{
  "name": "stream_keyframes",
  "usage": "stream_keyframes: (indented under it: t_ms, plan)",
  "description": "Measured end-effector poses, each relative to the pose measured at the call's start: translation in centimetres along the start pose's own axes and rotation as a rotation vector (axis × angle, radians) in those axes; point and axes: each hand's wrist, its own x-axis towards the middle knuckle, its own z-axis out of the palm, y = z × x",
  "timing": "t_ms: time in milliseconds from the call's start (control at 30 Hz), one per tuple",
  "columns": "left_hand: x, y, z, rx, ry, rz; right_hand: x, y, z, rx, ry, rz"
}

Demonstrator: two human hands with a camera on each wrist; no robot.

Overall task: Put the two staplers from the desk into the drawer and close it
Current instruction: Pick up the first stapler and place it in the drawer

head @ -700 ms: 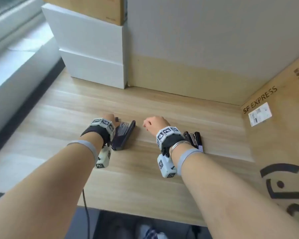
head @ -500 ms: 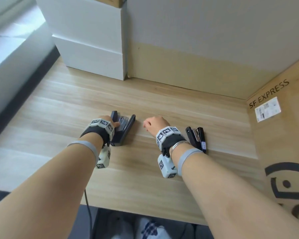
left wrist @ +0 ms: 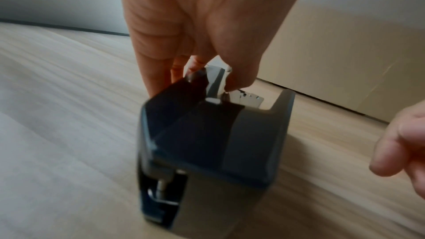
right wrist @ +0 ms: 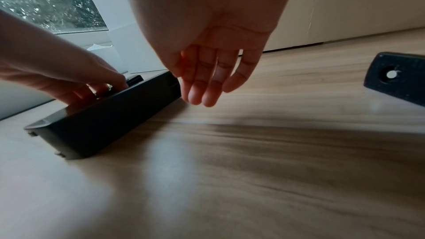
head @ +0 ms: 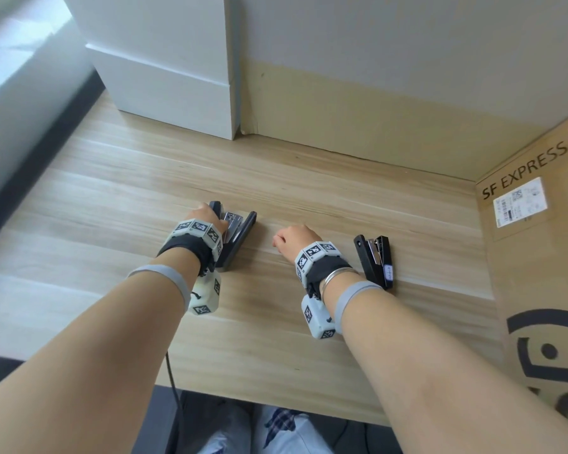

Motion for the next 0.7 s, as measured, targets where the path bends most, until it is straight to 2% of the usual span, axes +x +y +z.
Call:
stream_keyframes:
  t_ms: [300,700]
  plan:
    - [-1.4,-0.4,0.3,-0.128,0.030,0.069,-0.4,0.4,-0.2,-0.037,0.000,-0.028]
    - [-4.9,-0.3,0.7,-0.080,0.012,0.166,-3.2,0.4,0.9,-0.100,-0.041,-0.065]
